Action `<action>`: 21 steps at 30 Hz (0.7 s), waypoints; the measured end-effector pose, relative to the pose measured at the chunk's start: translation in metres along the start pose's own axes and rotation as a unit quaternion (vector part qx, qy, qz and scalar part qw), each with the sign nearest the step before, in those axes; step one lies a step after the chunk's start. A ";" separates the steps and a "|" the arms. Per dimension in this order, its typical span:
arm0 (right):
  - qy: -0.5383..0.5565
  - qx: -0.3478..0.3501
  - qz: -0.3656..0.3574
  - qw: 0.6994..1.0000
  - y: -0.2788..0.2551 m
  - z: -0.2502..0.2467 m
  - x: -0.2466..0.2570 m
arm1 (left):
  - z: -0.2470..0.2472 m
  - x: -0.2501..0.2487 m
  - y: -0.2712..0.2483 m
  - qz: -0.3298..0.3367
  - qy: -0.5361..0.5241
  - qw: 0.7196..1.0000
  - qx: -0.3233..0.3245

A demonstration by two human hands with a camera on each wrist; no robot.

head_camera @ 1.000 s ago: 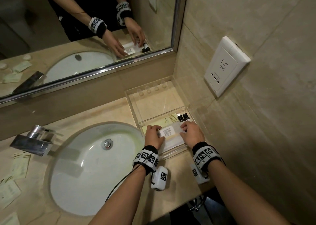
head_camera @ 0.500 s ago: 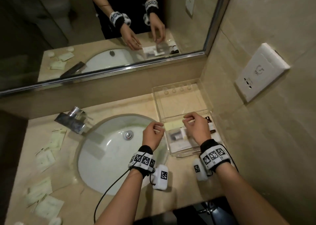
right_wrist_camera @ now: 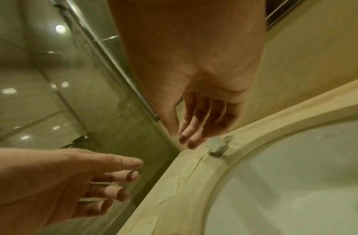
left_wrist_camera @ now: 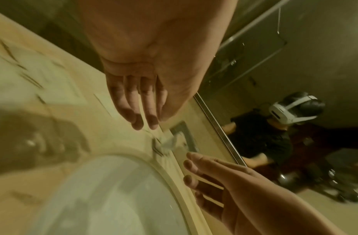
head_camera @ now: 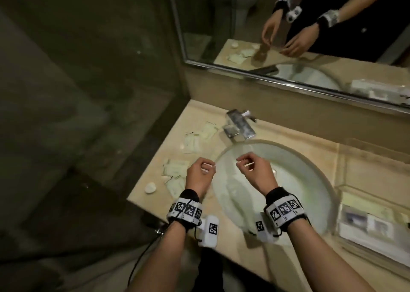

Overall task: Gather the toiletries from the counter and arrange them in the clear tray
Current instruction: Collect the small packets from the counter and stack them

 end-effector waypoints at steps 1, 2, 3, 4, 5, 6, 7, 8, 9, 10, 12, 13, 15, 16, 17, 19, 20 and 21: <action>0.004 0.021 -0.003 1.000 0.003 0.022 0.008 | -0.021 0.012 0.004 -0.011 -0.005 1.000 -0.018; 0.006 0.043 -0.004 0.999 0.006 0.044 0.015 | -0.041 0.024 0.008 -0.021 -0.012 0.999 -0.037; 0.006 0.066 -0.007 0.998 0.008 0.066 0.022 | -0.060 0.036 0.011 -0.029 -0.016 0.998 -0.054; 0.004 0.089 -0.009 0.996 0.009 0.086 0.028 | -0.077 0.049 0.014 -0.038 -0.017 0.997 -0.070; 0.001 0.111 -0.011 0.994 0.010 0.106 0.032 | -0.092 0.061 0.017 -0.051 -0.013 0.995 -0.084; -0.003 0.134 -0.010 0.991 0.012 0.125 0.035 | -0.106 0.074 0.019 -0.064 -0.012 0.993 -0.099; -0.011 0.157 -0.006 0.988 0.013 0.144 0.036 | -0.119 0.087 0.022 -0.077 -0.009 0.991 -0.113; -0.022 0.179 0.002 0.984 0.014 0.162 0.035 | -0.130 0.099 0.025 -0.087 0.000 0.988 -0.126; -0.040 0.197 0.017 0.979 0.015 0.178 0.031 | -0.138 0.110 0.028 -0.095 0.019 0.986 -0.136; -0.064 0.209 0.034 0.975 0.015 0.192 0.028 | -0.144 0.119 0.032 -0.098 0.042 0.984 -0.143; -0.127 0.220 0.059 0.965 0.014 0.214 0.023 | -0.153 0.134 0.039 -0.097 0.075 0.980 -0.156; -0.162 0.223 0.063 0.959 0.013 0.224 0.022 | -0.156 0.138 0.043 -0.093 0.086 0.979 -0.159; -0.244 0.231 0.059 0.940 0.009 0.240 0.021 | -0.155 0.141 0.053 -0.076 0.096 0.981 -0.151; -0.279 0.232 0.056 0.930 0.007 0.246 0.020 | -0.152 0.139 0.060 -0.064 0.099 0.983 -0.139; -0.296 0.230 0.058 0.925 0.006 0.250 0.020 | -0.149 0.136 0.066 -0.054 0.103 0.985 -0.126; -0.280 0.230 0.076 0.929 0.008 0.253 0.016 | -0.143 0.127 0.080 -0.035 0.104 0.989 -0.103; -0.259 0.234 0.086 0.933 0.010 0.253 0.014 | -0.141 0.123 0.088 -0.031 0.103 0.990 -0.095; -0.234 0.236 0.095 0.938 0.013 0.251 0.011 | -0.139 0.119 0.094 -0.029 0.105 0.990 -0.089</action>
Point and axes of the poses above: each hand's wrist, its own y-axis towards the middle knuckle, its own z-axis out of the palm, x = y × z, the point moved 9 cm from there along y, towards the middle knuckle, and after that the axes turned 11 degrees about -z, right-handed, at the moved point
